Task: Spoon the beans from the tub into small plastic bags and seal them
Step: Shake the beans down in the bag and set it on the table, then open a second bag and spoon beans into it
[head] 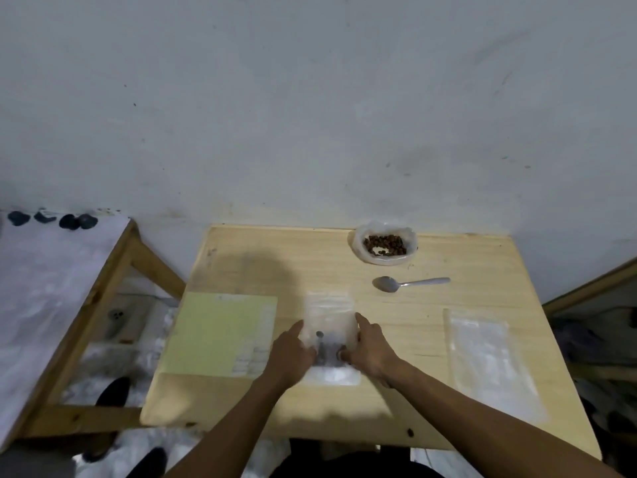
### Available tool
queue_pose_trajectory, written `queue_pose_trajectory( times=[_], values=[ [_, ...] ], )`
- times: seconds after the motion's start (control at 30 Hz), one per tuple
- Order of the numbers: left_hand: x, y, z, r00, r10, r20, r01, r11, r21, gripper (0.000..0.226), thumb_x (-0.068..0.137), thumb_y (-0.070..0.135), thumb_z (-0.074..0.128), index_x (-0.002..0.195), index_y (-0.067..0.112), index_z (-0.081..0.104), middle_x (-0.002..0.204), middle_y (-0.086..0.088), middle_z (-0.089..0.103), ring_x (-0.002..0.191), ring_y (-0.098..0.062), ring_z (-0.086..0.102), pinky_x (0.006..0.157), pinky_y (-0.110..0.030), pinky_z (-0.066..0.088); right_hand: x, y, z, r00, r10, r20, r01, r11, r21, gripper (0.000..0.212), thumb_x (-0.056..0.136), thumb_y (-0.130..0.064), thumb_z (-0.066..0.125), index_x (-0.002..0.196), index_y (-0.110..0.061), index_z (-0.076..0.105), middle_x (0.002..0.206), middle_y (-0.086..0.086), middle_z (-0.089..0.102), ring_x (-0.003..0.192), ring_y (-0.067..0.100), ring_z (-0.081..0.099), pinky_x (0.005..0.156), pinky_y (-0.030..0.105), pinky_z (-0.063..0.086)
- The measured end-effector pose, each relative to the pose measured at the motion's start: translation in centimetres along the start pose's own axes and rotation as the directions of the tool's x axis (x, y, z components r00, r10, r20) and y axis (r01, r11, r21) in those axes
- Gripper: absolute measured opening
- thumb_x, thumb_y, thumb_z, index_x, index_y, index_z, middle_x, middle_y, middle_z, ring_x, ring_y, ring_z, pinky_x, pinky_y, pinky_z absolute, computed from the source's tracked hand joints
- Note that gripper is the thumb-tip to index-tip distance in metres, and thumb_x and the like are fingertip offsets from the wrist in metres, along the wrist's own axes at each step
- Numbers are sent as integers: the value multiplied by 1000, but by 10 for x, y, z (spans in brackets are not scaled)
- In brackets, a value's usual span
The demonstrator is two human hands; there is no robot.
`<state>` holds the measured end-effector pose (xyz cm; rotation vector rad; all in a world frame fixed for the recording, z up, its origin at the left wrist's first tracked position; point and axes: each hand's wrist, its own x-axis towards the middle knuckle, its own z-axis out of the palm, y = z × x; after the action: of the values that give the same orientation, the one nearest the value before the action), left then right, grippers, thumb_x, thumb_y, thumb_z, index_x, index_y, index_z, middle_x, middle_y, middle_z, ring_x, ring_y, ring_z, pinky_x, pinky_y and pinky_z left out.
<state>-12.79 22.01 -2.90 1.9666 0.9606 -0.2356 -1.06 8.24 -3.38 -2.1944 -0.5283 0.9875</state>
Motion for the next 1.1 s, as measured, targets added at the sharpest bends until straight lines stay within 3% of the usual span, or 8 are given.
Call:
queue_pose_trajectory(
  times=[0.13,0.2,0.33,0.67,0.8,0.9,1.0,1.1],
  values=[
    [10,-5,8,1000,-13,-17,14,999,48,71,92,25,62,153,22,27,129,-16,51,95,-22,61,58,-15,42,7,5,9,999,45,-26,-45,999,0,68,63,-25,68,125,-22,40,104,15,52,89,31,59,59,31,53],
    [14,-4,10,1000,-13,-25,15,997,75,73,92,28,62,154,24,24,132,-15,47,103,-24,60,65,-16,40,10,5,9,998,50,-36,-50,999,12,70,63,-27,67,126,-22,38,103,16,54,84,29,61,53,24,48],
    [15,1,9,998,-8,-69,16,993,113,71,93,32,61,153,26,25,125,-14,48,105,-25,58,77,-24,42,20,8,11,998,52,-35,-51,998,21,86,60,-33,66,137,-27,28,102,16,56,84,30,62,55,27,46],
    [28,-13,20,992,-63,-107,83,977,197,58,81,49,61,131,22,48,116,-10,55,102,-28,58,87,-42,53,27,8,15,997,71,30,-65,985,-160,80,69,-31,69,139,-18,31,116,12,49,97,27,54,61,25,40],
    [16,3,15,981,-101,-167,131,975,177,65,88,44,61,141,17,35,128,-15,46,118,-36,49,92,-39,43,24,10,4,999,22,31,-17,992,-129,69,71,-38,71,128,-19,38,108,10,58,88,24,60,60,28,46],
    [7,21,8,956,-78,-283,114,987,112,65,91,32,61,146,18,31,135,-14,38,126,-34,40,97,-41,40,14,18,-24,999,-8,-48,4,997,-72,66,79,-39,72,134,-18,43,102,3,62,87,20,61,73,34,52],
    [10,44,12,938,63,-340,-58,998,24,50,88,19,62,136,19,47,120,-8,49,110,-25,53,92,-36,44,-1,36,-67,980,19,-197,-31,998,-62,69,86,-29,69,146,-11,39,102,4,57,87,15,54,77,25,40],
    [16,77,32,960,143,-242,-161,985,-55,33,89,14,60,122,21,57,101,2,56,79,-8,58,75,-24,42,-20,65,-114,941,80,-330,-104,993,-57,64,89,-21,67,146,-8,41,115,13,58,98,21,57,81,26,40]
  ],
)
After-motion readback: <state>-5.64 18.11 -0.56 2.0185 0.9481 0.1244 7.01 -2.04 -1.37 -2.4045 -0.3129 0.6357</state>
